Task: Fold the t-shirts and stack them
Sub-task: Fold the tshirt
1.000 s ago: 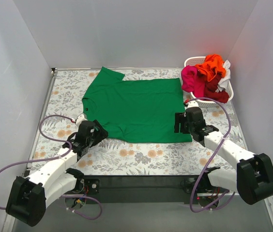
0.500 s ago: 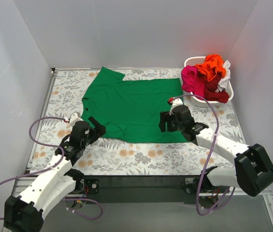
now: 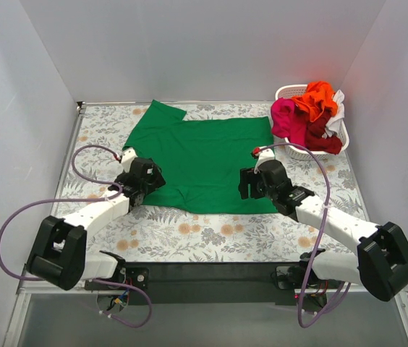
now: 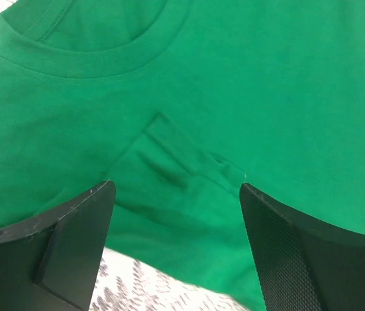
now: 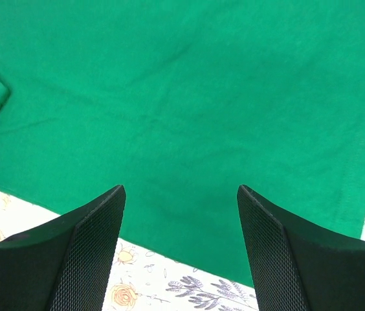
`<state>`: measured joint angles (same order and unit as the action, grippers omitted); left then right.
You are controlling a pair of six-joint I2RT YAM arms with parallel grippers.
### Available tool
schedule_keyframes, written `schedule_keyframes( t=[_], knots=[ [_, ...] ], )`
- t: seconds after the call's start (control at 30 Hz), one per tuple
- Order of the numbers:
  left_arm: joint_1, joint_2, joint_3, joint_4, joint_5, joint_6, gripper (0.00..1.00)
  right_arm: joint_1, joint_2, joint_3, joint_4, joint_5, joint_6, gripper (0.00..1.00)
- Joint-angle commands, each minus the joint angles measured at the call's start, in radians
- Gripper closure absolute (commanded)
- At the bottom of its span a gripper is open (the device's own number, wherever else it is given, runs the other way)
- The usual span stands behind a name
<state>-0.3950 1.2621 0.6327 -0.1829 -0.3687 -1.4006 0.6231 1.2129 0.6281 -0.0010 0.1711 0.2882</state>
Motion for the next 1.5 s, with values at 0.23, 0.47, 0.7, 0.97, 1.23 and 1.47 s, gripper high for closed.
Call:
schedule_keyframes(
  t=[0.23, 0.47, 0.7, 0.97, 1.23, 1.47],
  knots=[
    [0.012, 0.172, 0.091, 0.106, -0.121, 0.095, 0.31, 0.003, -0.049, -0.021, 0.003, 0.056, -0.011, 0.36],
    [0.019, 0.252, 0.125, 0.117, -0.111, 0.106, 0.37, 0.004, -0.052, -0.024, 0.002, 0.059, -0.012, 0.36],
    [0.024, 0.283, 0.128, 0.129, -0.105, 0.111, 0.59, 0.003, -0.044, -0.024, 0.002, 0.062, -0.015, 0.36],
    [0.027, 0.322, 0.137, 0.131, -0.11, 0.12, 0.68, 0.003, -0.036, -0.025, 0.002, 0.064, -0.017, 0.36],
    [0.033, 0.316, 0.134, 0.128, -0.11, 0.123, 0.84, 0.001, -0.039, -0.03, 0.002, 0.077, -0.018, 0.36],
    [0.033, 0.281, 0.137, 0.117, -0.099, 0.126, 1.0, 0.003, -0.036, -0.03, 0.002, 0.079, -0.018, 0.36]
  ],
)
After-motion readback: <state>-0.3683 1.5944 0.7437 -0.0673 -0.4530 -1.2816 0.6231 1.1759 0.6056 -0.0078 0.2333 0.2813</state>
